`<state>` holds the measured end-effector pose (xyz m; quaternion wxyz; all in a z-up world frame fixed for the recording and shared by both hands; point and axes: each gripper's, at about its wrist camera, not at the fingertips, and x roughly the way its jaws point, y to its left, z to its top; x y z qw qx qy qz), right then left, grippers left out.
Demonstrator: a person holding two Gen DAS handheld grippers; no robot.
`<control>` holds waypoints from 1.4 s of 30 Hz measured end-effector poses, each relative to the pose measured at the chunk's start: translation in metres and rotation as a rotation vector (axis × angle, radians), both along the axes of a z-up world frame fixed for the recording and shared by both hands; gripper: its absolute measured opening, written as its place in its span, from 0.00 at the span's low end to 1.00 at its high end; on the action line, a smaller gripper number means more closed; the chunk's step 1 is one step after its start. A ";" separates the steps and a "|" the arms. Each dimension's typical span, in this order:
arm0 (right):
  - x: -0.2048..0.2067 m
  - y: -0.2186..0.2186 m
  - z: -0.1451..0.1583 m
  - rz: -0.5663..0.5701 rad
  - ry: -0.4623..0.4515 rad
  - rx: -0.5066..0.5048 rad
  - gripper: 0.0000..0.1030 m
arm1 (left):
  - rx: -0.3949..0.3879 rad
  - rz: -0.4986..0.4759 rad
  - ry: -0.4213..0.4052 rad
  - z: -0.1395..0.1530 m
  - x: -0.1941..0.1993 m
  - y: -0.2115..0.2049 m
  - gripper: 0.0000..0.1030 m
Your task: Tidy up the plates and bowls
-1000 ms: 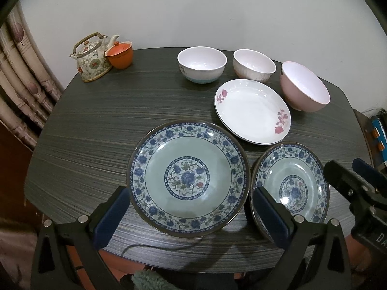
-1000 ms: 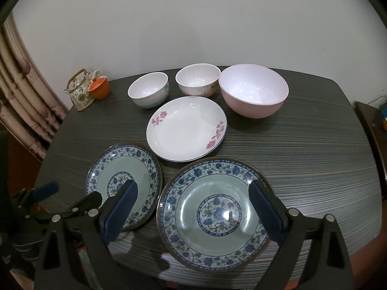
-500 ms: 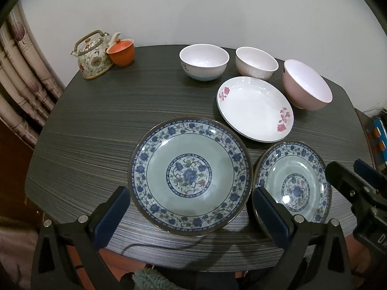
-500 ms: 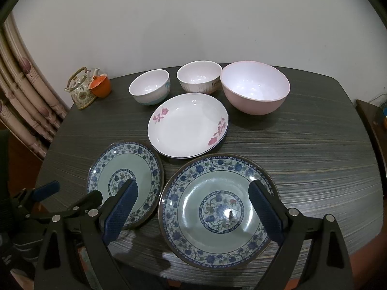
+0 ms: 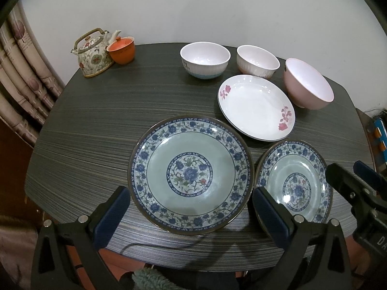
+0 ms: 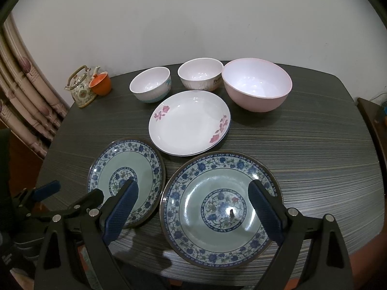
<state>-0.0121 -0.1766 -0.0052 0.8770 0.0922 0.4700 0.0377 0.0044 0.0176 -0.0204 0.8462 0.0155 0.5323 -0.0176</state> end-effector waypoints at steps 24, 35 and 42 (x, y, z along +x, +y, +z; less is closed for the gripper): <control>0.006 0.004 -0.007 0.032 0.037 0.026 0.79 | -0.048 0.022 0.027 -0.010 0.010 0.017 0.91; 0.027 0.022 -0.019 0.194 0.072 0.121 0.76 | -0.207 0.111 0.078 -0.015 0.029 0.070 0.71; 0.055 0.028 -0.042 0.249 0.165 0.215 0.62 | -0.363 0.176 0.154 -0.029 0.043 0.109 0.45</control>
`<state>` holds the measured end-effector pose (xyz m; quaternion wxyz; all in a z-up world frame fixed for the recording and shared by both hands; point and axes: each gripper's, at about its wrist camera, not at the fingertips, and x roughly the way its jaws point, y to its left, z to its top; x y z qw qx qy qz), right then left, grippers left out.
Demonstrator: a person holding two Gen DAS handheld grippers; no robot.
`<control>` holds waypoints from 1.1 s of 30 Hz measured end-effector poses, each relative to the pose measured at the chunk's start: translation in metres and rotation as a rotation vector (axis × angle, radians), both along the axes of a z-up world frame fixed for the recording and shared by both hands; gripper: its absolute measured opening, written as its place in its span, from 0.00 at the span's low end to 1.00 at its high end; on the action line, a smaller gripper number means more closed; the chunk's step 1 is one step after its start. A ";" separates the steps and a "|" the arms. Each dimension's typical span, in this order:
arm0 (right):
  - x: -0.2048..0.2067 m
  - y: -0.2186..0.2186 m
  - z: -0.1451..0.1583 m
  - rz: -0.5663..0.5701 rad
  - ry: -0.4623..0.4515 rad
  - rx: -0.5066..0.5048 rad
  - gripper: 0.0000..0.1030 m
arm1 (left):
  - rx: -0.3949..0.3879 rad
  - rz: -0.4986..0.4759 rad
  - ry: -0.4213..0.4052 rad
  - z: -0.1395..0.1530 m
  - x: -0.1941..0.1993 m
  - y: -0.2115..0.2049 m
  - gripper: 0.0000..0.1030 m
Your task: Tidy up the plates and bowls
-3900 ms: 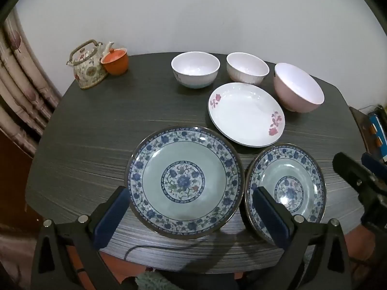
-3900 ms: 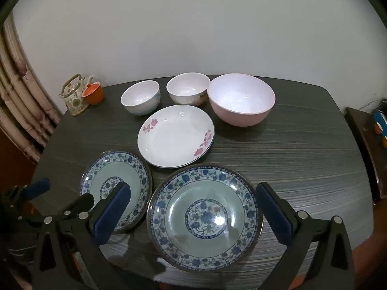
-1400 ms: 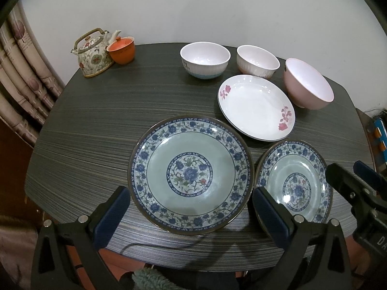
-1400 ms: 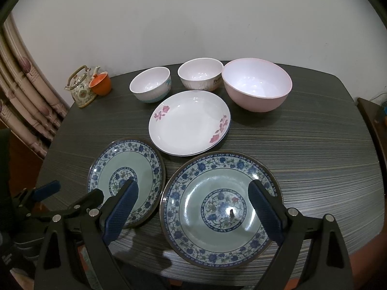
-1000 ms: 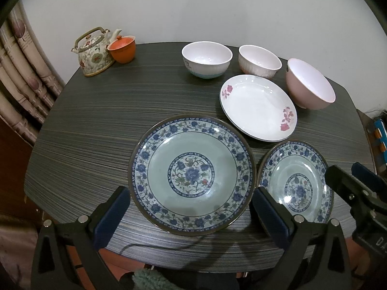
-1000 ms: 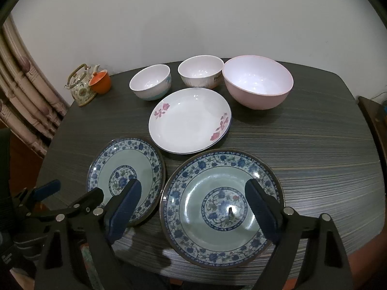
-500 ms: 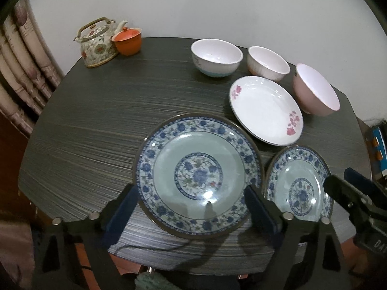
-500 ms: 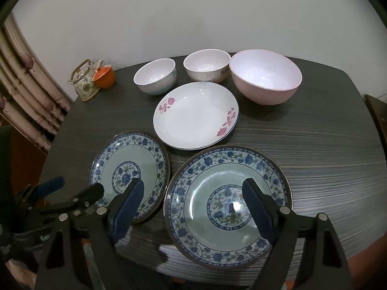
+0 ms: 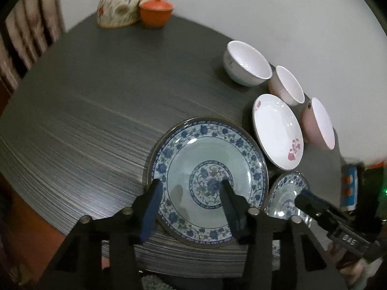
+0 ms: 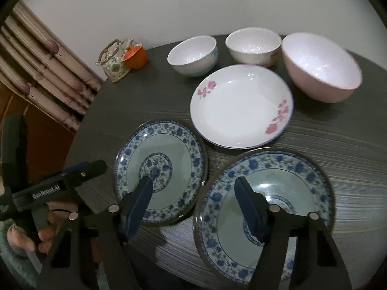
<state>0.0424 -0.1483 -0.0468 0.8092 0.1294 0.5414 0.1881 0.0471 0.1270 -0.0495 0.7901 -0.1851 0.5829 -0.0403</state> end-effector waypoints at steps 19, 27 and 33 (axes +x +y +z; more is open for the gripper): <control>0.054 0.022 -0.051 0.042 0.199 0.092 0.52 | -0.137 0.100 0.139 -0.052 0.012 0.046 0.37; 0.068 0.022 -0.063 0.041 0.226 0.079 0.45 | -0.141 0.094 0.165 -0.068 0.016 0.048 0.31; 0.076 0.024 -0.071 0.060 0.231 0.078 0.36 | -0.150 0.089 0.181 -0.077 0.018 0.048 0.25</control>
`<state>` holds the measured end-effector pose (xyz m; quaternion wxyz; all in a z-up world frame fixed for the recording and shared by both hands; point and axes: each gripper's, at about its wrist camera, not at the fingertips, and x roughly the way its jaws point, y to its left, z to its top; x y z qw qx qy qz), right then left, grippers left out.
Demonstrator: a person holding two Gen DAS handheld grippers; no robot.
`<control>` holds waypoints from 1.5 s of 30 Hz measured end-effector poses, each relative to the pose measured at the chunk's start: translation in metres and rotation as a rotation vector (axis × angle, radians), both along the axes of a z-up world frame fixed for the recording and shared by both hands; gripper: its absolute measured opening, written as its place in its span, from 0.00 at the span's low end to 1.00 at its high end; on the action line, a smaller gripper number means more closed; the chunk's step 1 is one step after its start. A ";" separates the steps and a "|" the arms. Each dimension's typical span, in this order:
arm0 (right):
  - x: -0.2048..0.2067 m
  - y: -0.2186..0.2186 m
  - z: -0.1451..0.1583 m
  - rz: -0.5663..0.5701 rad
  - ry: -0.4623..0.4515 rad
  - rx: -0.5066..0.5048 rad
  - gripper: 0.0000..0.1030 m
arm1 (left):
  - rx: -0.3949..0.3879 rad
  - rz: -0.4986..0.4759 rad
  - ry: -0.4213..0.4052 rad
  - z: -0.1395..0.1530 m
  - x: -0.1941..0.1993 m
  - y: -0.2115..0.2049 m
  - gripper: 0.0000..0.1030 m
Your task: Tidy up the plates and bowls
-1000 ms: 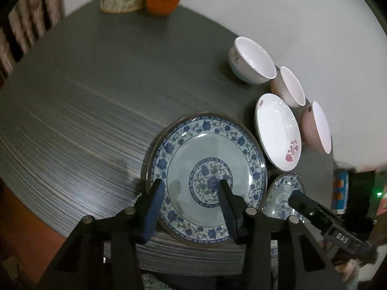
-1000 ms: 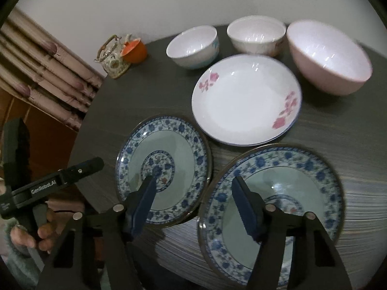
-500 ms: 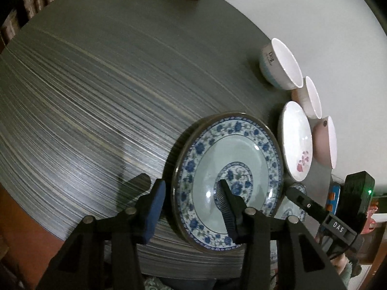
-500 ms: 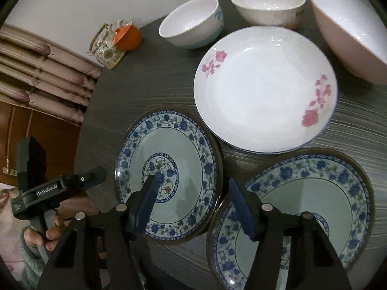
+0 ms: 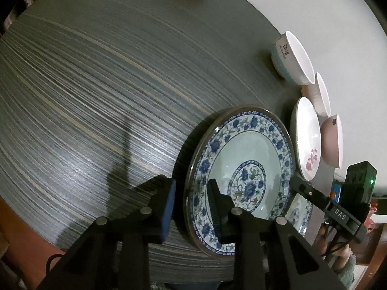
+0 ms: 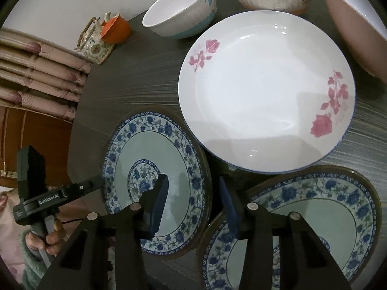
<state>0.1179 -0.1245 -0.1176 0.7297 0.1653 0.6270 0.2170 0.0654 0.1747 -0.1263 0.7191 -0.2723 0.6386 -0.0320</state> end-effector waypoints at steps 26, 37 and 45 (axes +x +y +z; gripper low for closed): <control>-0.019 0.033 0.004 0.010 -0.025 -0.021 0.15 | 0.112 -0.014 -0.086 0.020 0.010 0.039 0.15; -0.032 0.056 0.000 0.007 -0.065 -0.030 0.15 | 0.126 -0.001 -0.097 0.013 0.009 0.058 0.15; -0.037 0.063 -0.007 0.006 -0.065 -0.041 0.16 | 0.130 -0.004 -0.093 0.008 0.008 0.057 0.18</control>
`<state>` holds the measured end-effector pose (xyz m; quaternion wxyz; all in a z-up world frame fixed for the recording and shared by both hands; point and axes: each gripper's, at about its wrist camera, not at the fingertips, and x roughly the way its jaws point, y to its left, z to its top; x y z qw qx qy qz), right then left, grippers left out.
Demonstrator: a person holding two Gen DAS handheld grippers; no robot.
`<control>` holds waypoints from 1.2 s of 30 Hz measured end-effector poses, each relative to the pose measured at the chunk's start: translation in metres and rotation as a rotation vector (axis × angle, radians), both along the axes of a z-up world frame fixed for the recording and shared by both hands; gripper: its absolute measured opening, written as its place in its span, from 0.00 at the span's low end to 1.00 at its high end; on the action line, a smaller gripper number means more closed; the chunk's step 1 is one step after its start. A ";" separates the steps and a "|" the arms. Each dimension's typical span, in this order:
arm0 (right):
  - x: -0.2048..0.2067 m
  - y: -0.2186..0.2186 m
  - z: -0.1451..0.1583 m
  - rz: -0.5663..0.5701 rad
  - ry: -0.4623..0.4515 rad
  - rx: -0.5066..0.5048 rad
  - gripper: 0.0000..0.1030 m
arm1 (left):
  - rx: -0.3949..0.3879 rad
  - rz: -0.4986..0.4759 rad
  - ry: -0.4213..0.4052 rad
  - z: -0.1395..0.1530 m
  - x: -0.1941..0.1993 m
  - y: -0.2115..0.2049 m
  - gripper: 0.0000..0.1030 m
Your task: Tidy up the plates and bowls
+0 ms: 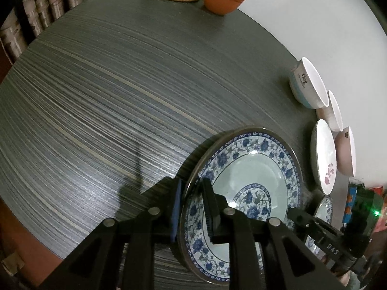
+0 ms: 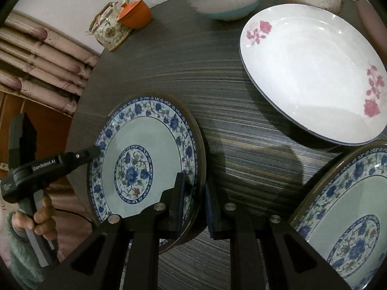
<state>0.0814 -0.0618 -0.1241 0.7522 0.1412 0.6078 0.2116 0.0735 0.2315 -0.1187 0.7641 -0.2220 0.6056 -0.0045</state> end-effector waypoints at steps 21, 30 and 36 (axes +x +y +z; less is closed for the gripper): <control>-0.005 0.005 0.017 0.029 -0.072 -0.068 0.41 | 0.154 0.011 -0.084 0.037 -0.009 -0.027 0.37; -0.022 -0.007 0.032 0.037 -0.199 -0.214 0.46 | 0.189 -0.080 -0.163 0.066 -0.022 -0.084 0.46; -0.034 -0.022 0.044 0.041 -0.267 -0.277 0.51 | 0.168 -0.176 -0.201 0.077 -0.028 -0.128 0.49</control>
